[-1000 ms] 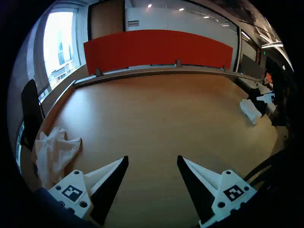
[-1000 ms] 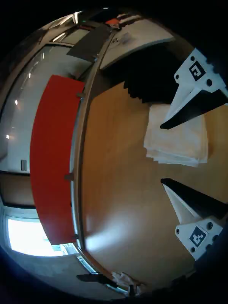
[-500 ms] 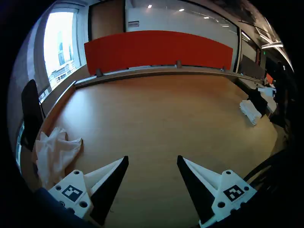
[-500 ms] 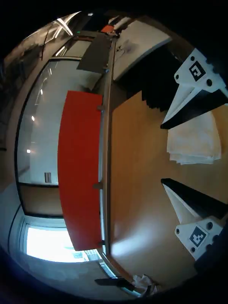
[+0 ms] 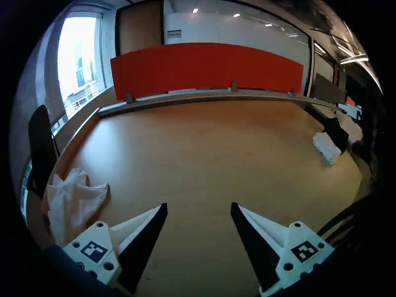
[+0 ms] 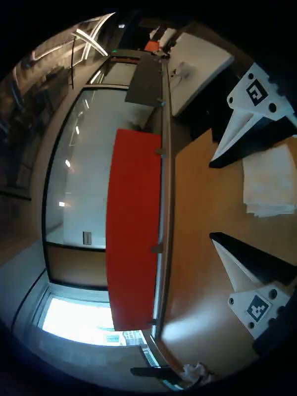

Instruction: Fold towel

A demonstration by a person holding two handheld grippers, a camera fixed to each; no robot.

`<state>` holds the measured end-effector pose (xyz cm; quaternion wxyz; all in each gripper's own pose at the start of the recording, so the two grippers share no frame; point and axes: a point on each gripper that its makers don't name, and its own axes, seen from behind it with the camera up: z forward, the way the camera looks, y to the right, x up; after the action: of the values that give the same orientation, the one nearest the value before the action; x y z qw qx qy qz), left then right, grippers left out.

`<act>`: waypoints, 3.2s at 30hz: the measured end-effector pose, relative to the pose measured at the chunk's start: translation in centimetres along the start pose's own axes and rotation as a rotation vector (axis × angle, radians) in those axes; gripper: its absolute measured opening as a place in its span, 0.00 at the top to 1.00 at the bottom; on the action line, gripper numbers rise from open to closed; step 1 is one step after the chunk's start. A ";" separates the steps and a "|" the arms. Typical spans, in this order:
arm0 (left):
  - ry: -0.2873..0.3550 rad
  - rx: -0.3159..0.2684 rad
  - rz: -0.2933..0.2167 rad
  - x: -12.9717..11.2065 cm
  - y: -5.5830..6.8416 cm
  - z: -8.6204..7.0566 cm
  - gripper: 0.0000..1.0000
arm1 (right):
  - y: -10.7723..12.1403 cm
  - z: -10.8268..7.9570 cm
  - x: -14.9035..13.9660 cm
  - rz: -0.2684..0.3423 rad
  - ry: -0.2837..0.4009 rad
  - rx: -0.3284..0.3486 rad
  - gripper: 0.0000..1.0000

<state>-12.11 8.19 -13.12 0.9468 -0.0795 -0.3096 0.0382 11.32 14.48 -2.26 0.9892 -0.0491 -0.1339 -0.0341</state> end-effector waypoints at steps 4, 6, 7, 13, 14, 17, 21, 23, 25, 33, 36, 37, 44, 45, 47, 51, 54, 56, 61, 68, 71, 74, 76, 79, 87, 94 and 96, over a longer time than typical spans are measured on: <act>0.011 0.002 0.002 0.4 -0.1 0.0 0.05 | -0.8 -0.3 2.2 -0.013 0.070 0.004 0.00; 0.019 0.004 0.002 0.7 -0.2 0.1 0.05 | -1.2 -0.4 3.0 -0.014 0.090 0.009 0.00; 0.024 0.005 0.001 0.9 -0.2 0.1 0.05 | -1.5 -0.4 3.3 -0.014 0.094 0.013 0.00; 0.066 0.018 -0.012 2.6 -1.2 0.3 0.05 | -2.9 -0.4 4.1 -0.025 0.106 0.033 0.00; 0.075 0.022 -0.014 2.9 -1.4 0.3 0.05 | -3.1 -0.4 4.2 -0.027 0.108 0.033 0.00; 0.105 0.031 -0.019 4.1 -2.0 0.4 0.05 | -3.6 -0.4 4.4 -0.029 0.110 0.038 0.00; 0.155 0.050 -0.025 6.1 -3.0 0.5 0.05 | -4.5 -0.5 4.6 -0.028 0.109 0.051 0.00; 0.177 0.059 -0.030 7.0 -3.6 0.6 0.05 | -4.9 -0.6 4.8 -0.027 0.111 0.055 0.00; 0.201 0.069 -0.034 7.9 -4.2 0.6 0.05 | -5.3 -0.6 5.1 -0.022 0.113 0.058 0.00; 0.308 0.124 -0.035 12.3 -6.6 0.5 0.05 | -7.0 -0.7 6.0 -0.003 0.122 0.073 0.00; 0.342 0.140 -0.037 13.7 -7.4 0.5 0.06 | -7.5 -0.7 6.4 -0.003 0.126 0.069 0.00; 0.350 0.144 -0.039 14.2 -7.7 0.5 0.06 | -7.7 -0.7 6.5 -0.003 0.126 0.065 0.00; 0.423 0.159 -0.063 17.6 -8.9 0.3 0.05 | -9.6 -0.9 7.2 0.008 0.133 0.075 0.00; 0.434 0.159 -0.066 18.1 -9.0 0.2 0.05 | -10.0 -1.0 7.4 0.011 0.137 0.078 0.00; 0.451 0.158 -0.073 18.9 -9.1 0.1 0.05 | -10.6 -1.1 7.8 0.016 0.144 0.083 0.00; 0.478 0.150 -0.083 20.2 -9.0 0.0 0.05 | -12.0 -1.1 8.6 0.031 0.161 0.091 0.00; 0.492 0.146 -0.088 20.7 -8.9 0.1 0.05 | -13.1 -1.1 9.1 0.044 0.173 0.099 0.00; 0.501 0.145 -0.091 21.0 -8.9 0.1 0.05 | -13.9 -1.1 9.5 0.050 0.182 0.107 0.00; 0.518 0.145 -0.104 21.3 -8.9 0.0 0.06 | -15.1 -1.4 10.0 0.047 0.193 0.125 0.00; 0.522 0.123 -0.097 21.3 -8.4 0.2 0.05 | -14.9 -1.6 10.5 0.057 0.187 0.114 0.00; 0.526 0.111 -0.095 21.2 -8.1 0.4 0.05 | -14.8 -1.8 10.8 0.059 0.181 0.104 0.00; 0.531 0.112 -0.106 20.9 -8.0 0.5 0.05 | -15.2 -2.0 11.1 0.050 0.178 0.103 0.00; 0.537 0.115 -0.114 20.7 -8.1 0.6 0.05 | -15.5 -2.2 11.5 0.044 0.180 0.103 0.00; 0.540 0.123 -0.119 20.4 -8.4 0.6 0.06 | -15.9 -2.5 11.9 0.042 0.183 0.101 0.00; 0.560 0.161 -0.064 20.6 -9.4 0.3 0.05 | -16.9 -3.4 13.2 0.074 0.190 0.101 0.00; 0.582 0.172 -0.038 19.5 -9.6 0.8 0.05 | -17.3 -4.3 13.4 0.074 0.205 0.093 0.00; 0.585 0.176 -0.037 18.9 -9.7 1.2 0.05 | -17.3 -4.5 13.4 0.074 0.208 0.089 0.00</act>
<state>2.67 1.09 0.50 0.9995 0.0008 -0.0207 0.0232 23.97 -3.92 -1.44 0.9995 -0.0063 -0.0299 0.0036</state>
